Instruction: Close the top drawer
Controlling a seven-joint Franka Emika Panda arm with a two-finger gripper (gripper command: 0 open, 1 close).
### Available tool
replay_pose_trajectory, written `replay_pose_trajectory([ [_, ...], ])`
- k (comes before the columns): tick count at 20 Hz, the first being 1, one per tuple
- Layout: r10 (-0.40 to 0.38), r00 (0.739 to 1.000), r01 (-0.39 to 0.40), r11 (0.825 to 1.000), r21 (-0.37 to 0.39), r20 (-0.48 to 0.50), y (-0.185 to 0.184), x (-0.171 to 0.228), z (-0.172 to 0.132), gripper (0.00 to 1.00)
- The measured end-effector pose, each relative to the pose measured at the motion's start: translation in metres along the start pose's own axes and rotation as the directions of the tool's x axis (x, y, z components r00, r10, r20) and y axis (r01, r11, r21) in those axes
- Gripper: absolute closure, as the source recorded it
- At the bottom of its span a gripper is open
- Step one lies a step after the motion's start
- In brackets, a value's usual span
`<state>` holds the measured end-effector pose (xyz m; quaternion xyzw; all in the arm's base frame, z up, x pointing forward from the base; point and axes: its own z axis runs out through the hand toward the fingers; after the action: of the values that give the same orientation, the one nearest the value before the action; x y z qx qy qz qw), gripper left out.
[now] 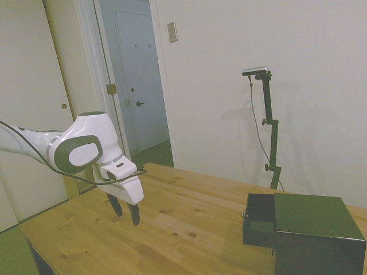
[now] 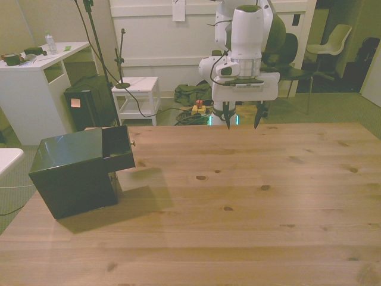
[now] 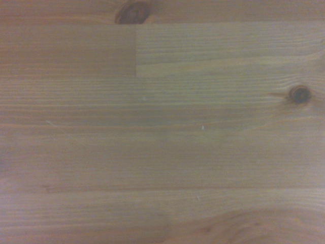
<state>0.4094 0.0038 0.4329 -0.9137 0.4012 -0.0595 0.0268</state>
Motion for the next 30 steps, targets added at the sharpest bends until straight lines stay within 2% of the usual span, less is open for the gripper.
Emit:
replay_pose_trajectory([
  [3, 0.02, 1.0, -0.02, 1.0, 0.01, -0.015, 0.001, 0.006, 0.0, 0.0],
  [6, 0.119, 0.991, -0.118, 0.993, 0.019, -0.061, 0.011, 0.033, -0.002, 0.0],
  [9, 0.23, 0.968, -0.229, 0.973, 0.023, -0.098, 0.019, 0.077, -0.003, 0.0],
  [13, 0.375, 0.919, -0.374, 0.927, 0.028, -0.126, 0.023, 0.142, -0.004, 0.0],
  [18, 0.532, 0.835, -0.536, 0.844, 0.01, -0.14, 0.039, 0.208, -0.004, 0.0],
  [19, 0.554, 0.821, -0.559, 0.829, 0.003, -0.139, 0.044, 0.215, -0.005, 1.0],
  [26, 0.66, 0.739, -0.67, 0.74, -0.047, -0.136, 0.08, 0.254, -0.013, 1.0],
  [30, 0.691, 0.707, -0.704, 0.708, -0.056, -0.148, 0.09, 0.275, -0.013, 1.0],
])
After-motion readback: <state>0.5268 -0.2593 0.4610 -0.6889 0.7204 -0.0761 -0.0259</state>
